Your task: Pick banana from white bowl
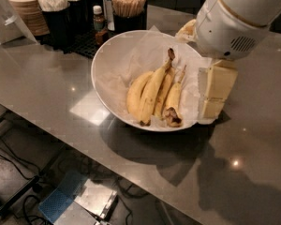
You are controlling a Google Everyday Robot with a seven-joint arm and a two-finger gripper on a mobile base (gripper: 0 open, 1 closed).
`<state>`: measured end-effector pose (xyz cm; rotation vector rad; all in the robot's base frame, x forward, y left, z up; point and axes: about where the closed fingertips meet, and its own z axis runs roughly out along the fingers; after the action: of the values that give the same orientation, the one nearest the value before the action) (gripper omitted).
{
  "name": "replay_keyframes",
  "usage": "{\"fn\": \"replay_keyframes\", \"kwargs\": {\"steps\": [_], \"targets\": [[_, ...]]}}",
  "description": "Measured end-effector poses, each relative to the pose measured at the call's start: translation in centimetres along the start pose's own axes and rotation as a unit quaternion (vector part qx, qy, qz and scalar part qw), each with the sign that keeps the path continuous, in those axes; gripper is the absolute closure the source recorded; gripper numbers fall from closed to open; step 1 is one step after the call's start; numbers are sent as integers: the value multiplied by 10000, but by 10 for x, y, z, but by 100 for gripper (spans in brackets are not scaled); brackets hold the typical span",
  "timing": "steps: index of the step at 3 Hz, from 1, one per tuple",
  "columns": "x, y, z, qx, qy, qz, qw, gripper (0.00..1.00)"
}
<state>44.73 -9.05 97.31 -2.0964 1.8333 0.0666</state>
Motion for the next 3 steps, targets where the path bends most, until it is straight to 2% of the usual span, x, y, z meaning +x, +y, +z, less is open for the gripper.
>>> {"fn": "replay_keyframes", "kwargs": {"steps": [1,2,3], "targets": [[-65,-8,13,-137,-202,-1031,9944,0],[-97,-14,22,-259,-286,-1516,9877,0],[-124,-23,34,-404,-391,-2167,9746,0]]}}
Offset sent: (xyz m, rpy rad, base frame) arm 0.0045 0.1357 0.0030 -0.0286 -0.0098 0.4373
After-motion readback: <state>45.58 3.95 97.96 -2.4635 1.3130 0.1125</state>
